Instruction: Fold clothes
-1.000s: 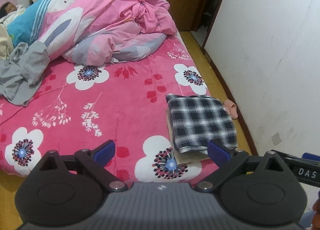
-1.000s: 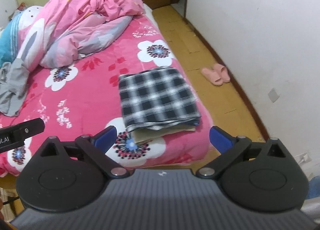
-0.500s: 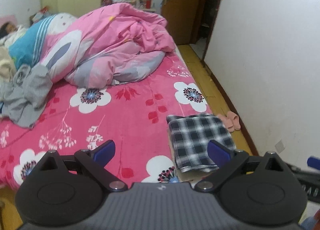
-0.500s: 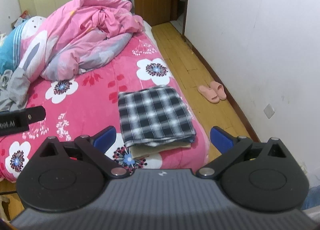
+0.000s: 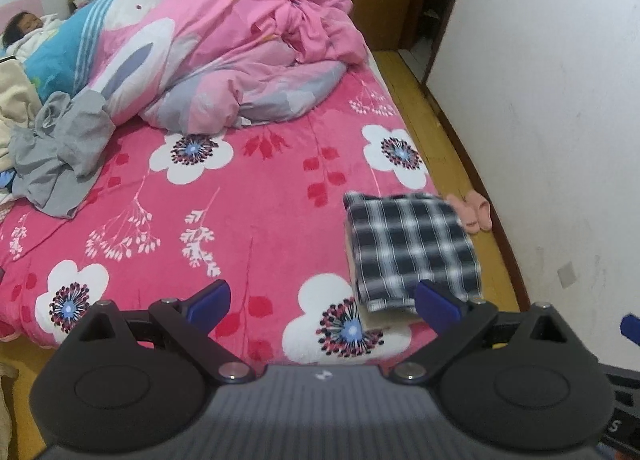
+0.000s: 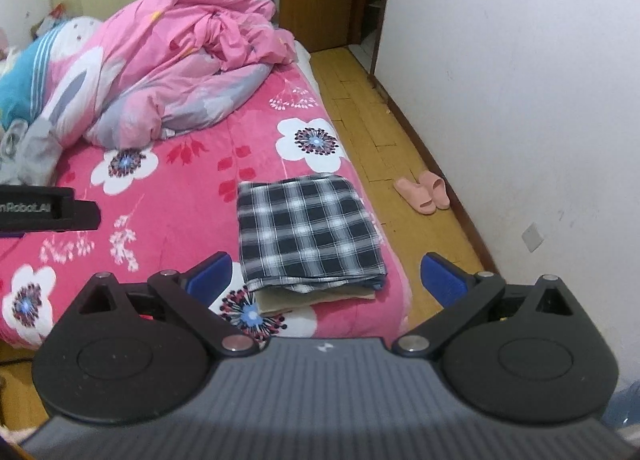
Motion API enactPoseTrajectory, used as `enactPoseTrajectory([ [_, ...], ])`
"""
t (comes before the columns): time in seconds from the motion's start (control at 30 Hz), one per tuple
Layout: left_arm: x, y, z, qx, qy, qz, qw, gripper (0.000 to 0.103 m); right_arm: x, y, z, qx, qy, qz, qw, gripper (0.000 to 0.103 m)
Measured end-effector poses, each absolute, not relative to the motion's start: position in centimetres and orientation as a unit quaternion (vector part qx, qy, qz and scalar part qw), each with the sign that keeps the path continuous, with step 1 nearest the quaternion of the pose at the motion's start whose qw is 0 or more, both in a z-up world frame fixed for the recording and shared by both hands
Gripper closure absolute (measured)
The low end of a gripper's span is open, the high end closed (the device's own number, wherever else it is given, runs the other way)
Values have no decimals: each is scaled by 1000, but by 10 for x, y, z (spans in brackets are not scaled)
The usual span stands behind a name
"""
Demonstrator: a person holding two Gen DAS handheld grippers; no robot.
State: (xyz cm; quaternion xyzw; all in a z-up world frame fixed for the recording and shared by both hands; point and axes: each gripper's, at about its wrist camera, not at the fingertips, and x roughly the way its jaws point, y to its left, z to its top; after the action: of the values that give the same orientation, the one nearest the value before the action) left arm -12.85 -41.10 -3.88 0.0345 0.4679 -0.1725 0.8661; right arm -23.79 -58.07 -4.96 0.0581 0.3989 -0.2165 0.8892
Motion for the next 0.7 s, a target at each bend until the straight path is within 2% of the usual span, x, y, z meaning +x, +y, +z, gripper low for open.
enactPoseTrajectory([
  [0.7,-149,-413,-44,43,469,-167,866,1,-239,-567,-57,58,434,-209,874,2],
])
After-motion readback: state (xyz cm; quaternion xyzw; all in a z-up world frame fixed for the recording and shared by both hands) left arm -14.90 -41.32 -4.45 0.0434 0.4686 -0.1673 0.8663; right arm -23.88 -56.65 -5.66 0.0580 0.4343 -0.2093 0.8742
